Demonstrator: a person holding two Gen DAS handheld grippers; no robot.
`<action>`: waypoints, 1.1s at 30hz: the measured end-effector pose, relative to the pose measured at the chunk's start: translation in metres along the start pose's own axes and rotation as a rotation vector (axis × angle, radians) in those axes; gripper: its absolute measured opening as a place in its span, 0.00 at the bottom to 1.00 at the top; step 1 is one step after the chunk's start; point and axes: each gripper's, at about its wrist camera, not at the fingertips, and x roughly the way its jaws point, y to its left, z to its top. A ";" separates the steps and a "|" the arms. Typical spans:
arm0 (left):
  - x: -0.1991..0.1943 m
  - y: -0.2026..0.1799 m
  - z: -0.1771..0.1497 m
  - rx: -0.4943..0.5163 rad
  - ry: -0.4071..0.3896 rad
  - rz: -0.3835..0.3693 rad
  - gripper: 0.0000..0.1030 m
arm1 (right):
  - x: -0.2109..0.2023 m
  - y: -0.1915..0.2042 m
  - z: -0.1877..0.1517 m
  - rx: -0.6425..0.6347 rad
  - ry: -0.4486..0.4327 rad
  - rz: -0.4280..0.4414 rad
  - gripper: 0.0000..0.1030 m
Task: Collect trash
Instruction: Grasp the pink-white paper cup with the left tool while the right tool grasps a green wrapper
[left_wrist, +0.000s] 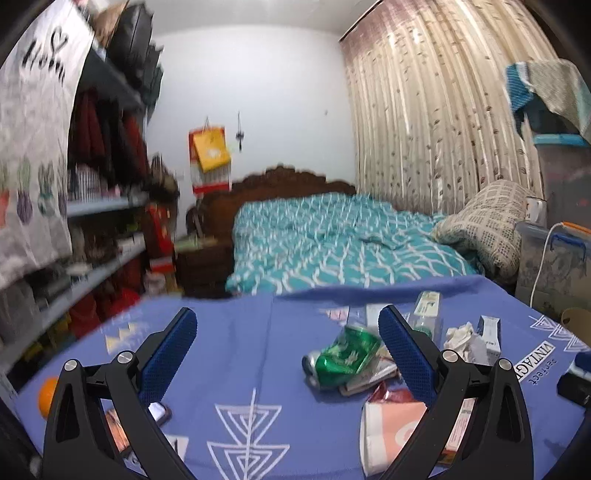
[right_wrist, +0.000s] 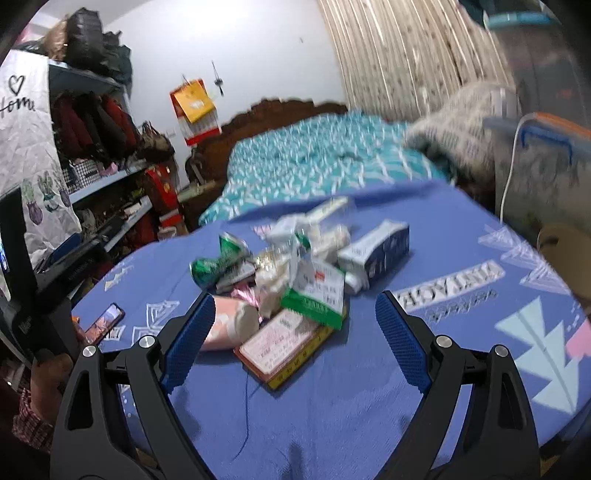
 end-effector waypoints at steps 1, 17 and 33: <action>0.007 0.007 -0.003 -0.027 0.035 -0.010 0.92 | 0.006 -0.002 -0.002 0.008 0.022 0.000 0.85; 0.088 0.001 -0.078 -0.215 0.552 -0.393 0.75 | 0.103 0.001 0.008 -0.106 0.209 -0.033 0.74; 0.065 -0.024 -0.058 -0.233 0.563 -0.625 0.03 | 0.049 -0.037 0.006 -0.029 0.086 -0.038 0.15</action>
